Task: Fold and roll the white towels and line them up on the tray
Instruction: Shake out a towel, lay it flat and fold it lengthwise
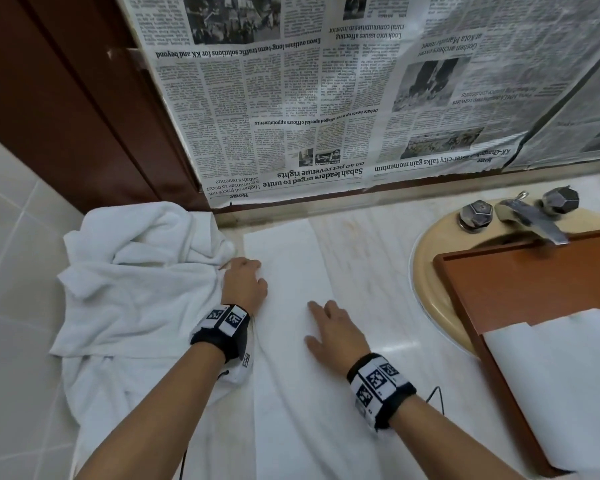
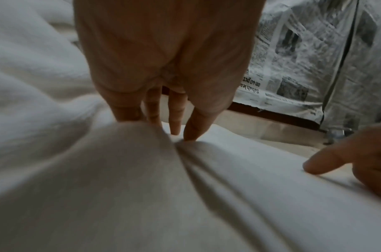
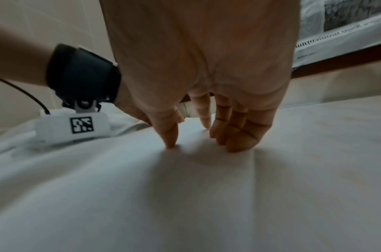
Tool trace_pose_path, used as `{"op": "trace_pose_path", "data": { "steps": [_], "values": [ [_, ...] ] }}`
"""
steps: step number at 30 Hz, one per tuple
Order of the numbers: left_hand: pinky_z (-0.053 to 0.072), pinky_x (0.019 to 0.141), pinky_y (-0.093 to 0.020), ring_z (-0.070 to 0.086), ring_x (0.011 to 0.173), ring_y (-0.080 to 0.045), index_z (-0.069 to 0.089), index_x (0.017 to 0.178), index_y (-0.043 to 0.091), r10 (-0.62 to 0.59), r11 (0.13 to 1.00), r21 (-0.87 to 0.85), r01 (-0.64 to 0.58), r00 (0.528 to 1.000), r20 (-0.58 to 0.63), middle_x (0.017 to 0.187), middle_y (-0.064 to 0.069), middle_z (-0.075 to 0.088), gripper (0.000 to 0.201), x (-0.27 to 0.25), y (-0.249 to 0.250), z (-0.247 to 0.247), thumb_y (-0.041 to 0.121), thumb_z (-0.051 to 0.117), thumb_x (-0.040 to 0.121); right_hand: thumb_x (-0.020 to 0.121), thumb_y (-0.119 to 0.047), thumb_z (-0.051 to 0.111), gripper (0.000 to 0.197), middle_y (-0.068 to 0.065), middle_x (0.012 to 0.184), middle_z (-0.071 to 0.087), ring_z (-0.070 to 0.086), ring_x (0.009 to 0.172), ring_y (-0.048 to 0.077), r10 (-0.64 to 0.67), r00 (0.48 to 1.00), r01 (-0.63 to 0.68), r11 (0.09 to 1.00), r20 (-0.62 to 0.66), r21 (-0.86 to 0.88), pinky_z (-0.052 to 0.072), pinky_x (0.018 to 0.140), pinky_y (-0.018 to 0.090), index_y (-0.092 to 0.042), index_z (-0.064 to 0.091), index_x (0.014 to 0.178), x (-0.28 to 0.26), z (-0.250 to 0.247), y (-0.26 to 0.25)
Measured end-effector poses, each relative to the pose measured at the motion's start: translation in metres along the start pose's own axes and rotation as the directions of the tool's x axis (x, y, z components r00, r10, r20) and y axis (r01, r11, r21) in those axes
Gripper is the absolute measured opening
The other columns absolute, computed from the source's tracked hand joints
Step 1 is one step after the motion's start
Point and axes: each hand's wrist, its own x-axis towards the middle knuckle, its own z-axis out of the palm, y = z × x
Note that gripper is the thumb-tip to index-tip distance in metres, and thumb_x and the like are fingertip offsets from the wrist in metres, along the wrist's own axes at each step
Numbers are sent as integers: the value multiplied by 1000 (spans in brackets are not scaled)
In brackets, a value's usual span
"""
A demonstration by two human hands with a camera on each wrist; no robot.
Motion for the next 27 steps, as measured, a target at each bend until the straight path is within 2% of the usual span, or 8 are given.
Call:
{"op": "trace_pose_path", "data": {
  "steps": [4, 10, 16, 18, 21, 23, 25, 27],
  "values": [
    [32, 110, -35, 47, 125, -36, 54, 137, 5, 13, 1000, -29, -11, 999, 48, 144, -18, 40, 46, -7, 14, 9, 10, 57, 91, 98, -38, 51, 65, 4, 136, 33, 39, 123, 25, 28, 998, -26, 999, 48, -28, 44, 98, 36, -23, 20, 153, -4, -9, 28],
    [29, 110, -33, 43, 129, -36, 52, 140, 6, 126, 992, -10, -126, 987, 96, 148, -17, 37, 45, -1, 61, 28, 13, 55, 95, 96, -32, 56, 67, 5, 131, 38, 39, 124, 25, 83, 996, -82, 996, 43, -28, 38, 104, 35, -24, 23, 154, -8, -40, 85],
    [27, 108, -33, 41, 128, -37, 49, 141, 7, 75, 997, -27, -74, 995, 63, 151, -14, 32, 44, -7, 90, 41, 16, 51, 98, 96, -34, 55, 69, 5, 140, 38, 40, 128, 27, 90, 995, -92, 995, -35, -31, 39, 103, 41, -17, 22, 153, -15, -55, 99],
    [34, 104, -37, 47, 121, -38, 54, 136, 7, 53, 996, -77, -51, 998, 17, 144, -15, 39, 42, -19, 89, 41, 19, 56, 96, 96, -38, 54, 62, 3, 139, 41, 43, 126, 25, 61, 992, -56, 997, -107, 51, 41, 102, 40, -15, 31, 149, -36, -47, 89],
    [45, 90, -37, 58, 101, -33, 61, 114, 6, 43, 994, -103, -41, 999, 16, 114, -14, 59, 26, -44, 83, 39, 22, 60, 93, 93, -47, 57, 40, -5, 114, 50, 52, 104, 15, 57, 988, -39, 991, -144, 124, 44, 80, 29, -19, 51, 121, -81, -31, 73],
    [49, 80, -37, 61, 89, -28, 61, 97, 11, 7, 994, -108, 3, 996, 91, 94, -9, 65, 19, -62, 80, 39, 29, 63, 92, 91, -52, 57, 35, -9, 102, 49, 52, 93, 12, 100, 993, -94, 990, -56, 105, 40, 72, 28, -23, 51, 108, -108, -21, 65],
    [47, 70, -33, 61, 80, -23, 58, 85, 16, -54, 997, -47, 63, 983, 177, 86, -3, 64, 26, -77, 79, 41, 41, 63, 89, 91, -52, 55, 29, -10, 97, 50, 51, 89, 12, 141, 989, -143, 988, 40, 63, 38, 69, 28, -25, 48, 102, -126, -12, 61],
    [41, 61, -30, 59, 74, -22, 56, 75, 16, -86, 996, 9, 86, 971, 223, 79, -2, 61, 33, -84, 81, 44, 47, 62, 86, 95, -44, 52, 20, -8, 93, 52, 50, 84, 14, 167, 984, -169, 985, 67, 26, 36, 65, 28, -26, 44, 97, -137, -3, 56]
  ]
}}
